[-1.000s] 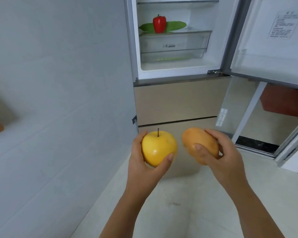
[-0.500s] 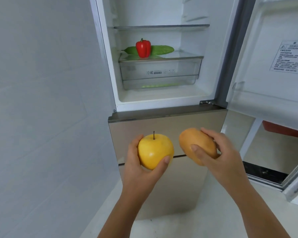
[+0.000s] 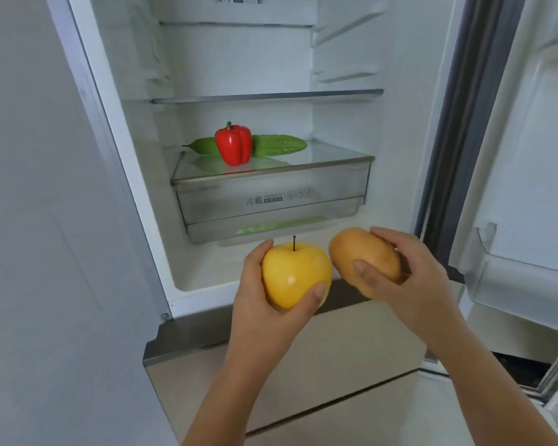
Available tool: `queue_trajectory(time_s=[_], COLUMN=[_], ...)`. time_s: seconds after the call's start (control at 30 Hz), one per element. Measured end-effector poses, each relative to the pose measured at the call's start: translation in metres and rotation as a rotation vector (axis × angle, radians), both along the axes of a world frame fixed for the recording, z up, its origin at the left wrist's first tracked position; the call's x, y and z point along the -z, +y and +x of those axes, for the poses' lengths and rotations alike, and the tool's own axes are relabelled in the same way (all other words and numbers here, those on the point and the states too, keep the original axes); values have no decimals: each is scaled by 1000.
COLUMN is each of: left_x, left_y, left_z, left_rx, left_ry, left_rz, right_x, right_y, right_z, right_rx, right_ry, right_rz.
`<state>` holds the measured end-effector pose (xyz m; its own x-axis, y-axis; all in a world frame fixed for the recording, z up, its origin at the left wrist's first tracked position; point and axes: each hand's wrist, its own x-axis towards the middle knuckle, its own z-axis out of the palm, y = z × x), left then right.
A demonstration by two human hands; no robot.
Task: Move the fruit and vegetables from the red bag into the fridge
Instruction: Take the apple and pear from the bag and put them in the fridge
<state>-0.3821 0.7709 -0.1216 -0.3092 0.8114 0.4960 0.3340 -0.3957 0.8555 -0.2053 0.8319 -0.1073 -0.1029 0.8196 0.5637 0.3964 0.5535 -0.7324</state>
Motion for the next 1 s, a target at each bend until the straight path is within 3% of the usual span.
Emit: queue_trajectory(time_s=[0.37,0.63,1.0], left_x=[-22,-42,-69], left_y=[120,171,228], left_z=[-17,-25,-26], left_rx=[21,-67,-141], left_ry=[3,-1,93], left_rz=[42,96,185], right_x=[-25,-52,-80], right_y=[116,205,311], right_z=[-26,-45,-59], right_rx=[16,-62,49], right_ry=[70,225,181], right_rz=[66,119,137])
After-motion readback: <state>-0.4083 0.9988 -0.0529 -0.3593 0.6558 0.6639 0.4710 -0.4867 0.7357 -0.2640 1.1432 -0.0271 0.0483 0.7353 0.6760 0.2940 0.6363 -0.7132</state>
